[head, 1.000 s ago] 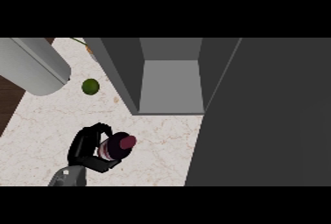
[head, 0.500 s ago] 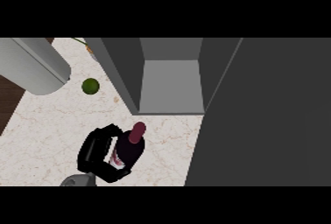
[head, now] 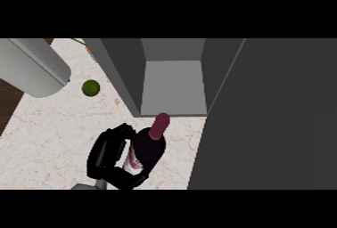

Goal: Pick up the wine, place it into the cabinet and close the cabinet

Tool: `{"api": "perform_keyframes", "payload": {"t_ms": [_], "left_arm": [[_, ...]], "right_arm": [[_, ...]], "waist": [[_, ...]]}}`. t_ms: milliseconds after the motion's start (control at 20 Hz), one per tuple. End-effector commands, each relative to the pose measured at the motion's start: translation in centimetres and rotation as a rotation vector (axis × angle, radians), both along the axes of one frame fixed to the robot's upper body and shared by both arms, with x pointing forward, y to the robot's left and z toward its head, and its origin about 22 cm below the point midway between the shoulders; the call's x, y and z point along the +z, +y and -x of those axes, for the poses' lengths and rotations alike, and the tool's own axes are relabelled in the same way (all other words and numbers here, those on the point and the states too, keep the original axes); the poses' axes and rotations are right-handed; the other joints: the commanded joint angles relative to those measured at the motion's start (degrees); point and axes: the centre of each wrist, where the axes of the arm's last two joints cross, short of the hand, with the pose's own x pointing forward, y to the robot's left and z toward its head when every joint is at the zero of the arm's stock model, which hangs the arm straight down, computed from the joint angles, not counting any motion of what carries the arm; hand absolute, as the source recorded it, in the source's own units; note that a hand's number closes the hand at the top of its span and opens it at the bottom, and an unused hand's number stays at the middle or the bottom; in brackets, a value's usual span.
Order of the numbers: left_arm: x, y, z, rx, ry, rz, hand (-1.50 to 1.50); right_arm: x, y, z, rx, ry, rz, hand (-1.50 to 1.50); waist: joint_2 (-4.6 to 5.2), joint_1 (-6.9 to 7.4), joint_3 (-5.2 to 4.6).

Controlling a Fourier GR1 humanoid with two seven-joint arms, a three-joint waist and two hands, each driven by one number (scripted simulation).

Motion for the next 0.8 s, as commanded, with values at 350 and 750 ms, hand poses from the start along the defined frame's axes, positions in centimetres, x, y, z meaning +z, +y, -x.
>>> {"api": "perform_keyframes", "payload": {"t_ms": [350, 750], "left_arm": [[3.1, -3.3, -2.4, 0.121, -0.050, -0.100, 1.50], [3.2, -5.2, -6.2, 0.121, -0.043, -0.142, 1.50]], "right_arm": [[2.7, -1.5, 3.7, 0.036, -0.047, -0.052, -1.50], [1.5, -1.0, 3.8, 0.035, -0.050, -0.054, -1.50]], "waist": [[0.16, -0.37, -0.02], [0.27, -0.80, -0.06]]}}
